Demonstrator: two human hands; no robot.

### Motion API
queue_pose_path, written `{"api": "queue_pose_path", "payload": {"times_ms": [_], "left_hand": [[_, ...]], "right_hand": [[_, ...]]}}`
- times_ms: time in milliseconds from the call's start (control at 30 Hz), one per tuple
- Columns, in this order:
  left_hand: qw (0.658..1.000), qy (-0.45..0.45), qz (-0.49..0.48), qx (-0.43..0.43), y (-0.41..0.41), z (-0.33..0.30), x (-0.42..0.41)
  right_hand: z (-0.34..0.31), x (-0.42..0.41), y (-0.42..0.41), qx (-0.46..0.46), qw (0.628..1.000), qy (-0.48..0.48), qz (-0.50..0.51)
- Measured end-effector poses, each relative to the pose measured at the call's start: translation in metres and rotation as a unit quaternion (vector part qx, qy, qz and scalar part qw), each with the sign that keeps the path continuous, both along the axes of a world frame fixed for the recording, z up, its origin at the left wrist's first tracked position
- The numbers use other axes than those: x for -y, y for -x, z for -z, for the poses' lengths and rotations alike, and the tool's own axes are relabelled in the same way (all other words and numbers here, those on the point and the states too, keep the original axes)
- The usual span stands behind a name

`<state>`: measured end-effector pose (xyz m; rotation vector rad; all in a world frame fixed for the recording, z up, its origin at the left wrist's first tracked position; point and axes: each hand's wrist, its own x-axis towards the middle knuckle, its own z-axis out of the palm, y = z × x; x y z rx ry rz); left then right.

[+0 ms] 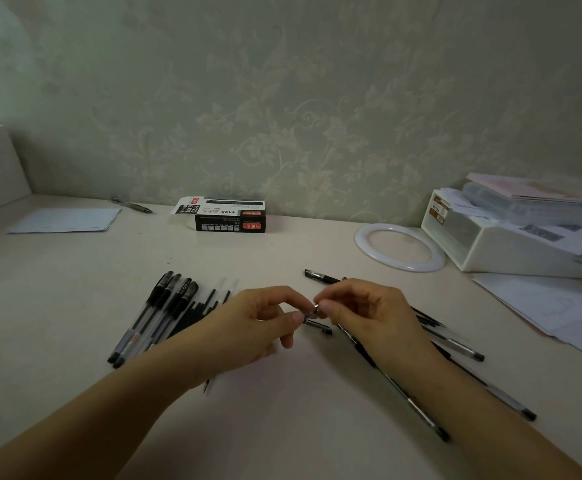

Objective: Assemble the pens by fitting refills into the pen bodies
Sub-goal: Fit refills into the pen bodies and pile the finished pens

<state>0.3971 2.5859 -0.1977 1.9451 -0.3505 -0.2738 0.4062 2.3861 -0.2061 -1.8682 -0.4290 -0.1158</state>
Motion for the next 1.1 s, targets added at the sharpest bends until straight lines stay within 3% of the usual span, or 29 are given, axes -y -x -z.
{"api": "queue_pose_path", "payload": {"times_ms": [200,633,867,1100], "left_hand": [[1.000,0.024,-0.003,0.004,-0.002,0.000,-0.002],[1.000,-0.008,0.004,0.025,-0.001,-0.001,-0.002],[0.981,-0.123,-0.008,0.150,-0.001,0.005,0.000],[0.971,-0.112,-0.002,0.209,-0.001,0.007,0.000]], "right_hand": [[-0.004,0.005,-0.003,0.004,0.998,-0.043,0.036],[-0.003,0.005,-0.001,-0.001,0.999,-0.008,-0.042],[0.004,0.005,-0.002,0.014,0.998,0.049,-0.038],[0.007,0.002,-0.002,0.070,0.989,0.125,-0.025]]}}
